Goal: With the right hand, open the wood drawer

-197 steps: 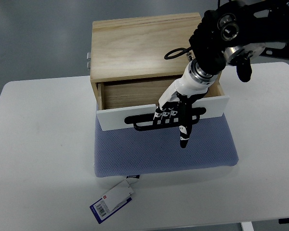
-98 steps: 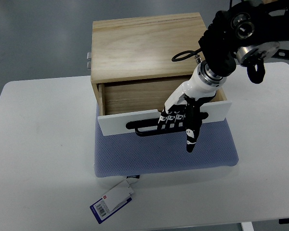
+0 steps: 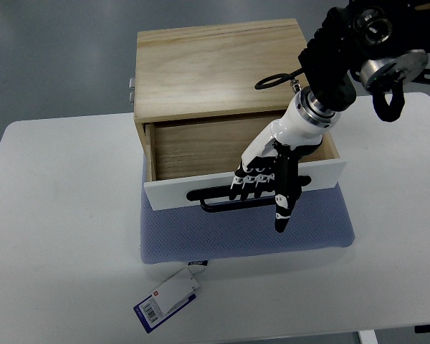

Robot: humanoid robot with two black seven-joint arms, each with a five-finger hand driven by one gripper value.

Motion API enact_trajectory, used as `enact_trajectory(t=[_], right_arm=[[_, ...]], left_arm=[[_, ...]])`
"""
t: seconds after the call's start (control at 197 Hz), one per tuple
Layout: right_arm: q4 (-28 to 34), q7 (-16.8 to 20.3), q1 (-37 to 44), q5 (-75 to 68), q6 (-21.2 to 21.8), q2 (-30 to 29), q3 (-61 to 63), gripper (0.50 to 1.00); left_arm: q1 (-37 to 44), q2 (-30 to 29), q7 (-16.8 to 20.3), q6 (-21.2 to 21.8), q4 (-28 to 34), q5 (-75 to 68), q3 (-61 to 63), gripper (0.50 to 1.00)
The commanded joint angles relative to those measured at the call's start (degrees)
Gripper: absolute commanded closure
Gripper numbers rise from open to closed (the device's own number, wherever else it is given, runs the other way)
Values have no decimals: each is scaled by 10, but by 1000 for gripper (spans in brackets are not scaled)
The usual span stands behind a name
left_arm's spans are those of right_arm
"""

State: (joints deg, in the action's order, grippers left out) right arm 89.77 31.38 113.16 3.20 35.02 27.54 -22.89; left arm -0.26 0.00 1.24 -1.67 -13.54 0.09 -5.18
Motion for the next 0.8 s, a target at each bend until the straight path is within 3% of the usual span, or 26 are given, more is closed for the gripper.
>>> enact_trajectory(t=[0.0,0.229,0.345,0.35,0.391,0.508,0.681,0.797], right_arm=[[1,0,9,-4,0,1,1,556],[-14,0,22,-10,0,33,44,556],[-60,-1,23,-19,0,63,92,556],[-87,-3,22,-22,0,73,114,556],[-106,-7,16,-24,0,80,127,556],[-181,-58,-20,-25,0,98,187,556],[-302,-136,-141,-23,-73,119,345,554],[-365,-189,-273,-24,-120,113,502,556]], left_arm=[[0,0,0,0,0,0,0,500],[0,0,0,0,0,0,-1,500],[0,0,0,0,0,0,-1,500],[0,0,0,0,0,0,-1,500],[0,0,0,0,0,0,0,500],[0,0,0,0,0,0,1,500],[0,0,0,0,0,0,3,500],[0,0,0,0,-1,0,3,500]])
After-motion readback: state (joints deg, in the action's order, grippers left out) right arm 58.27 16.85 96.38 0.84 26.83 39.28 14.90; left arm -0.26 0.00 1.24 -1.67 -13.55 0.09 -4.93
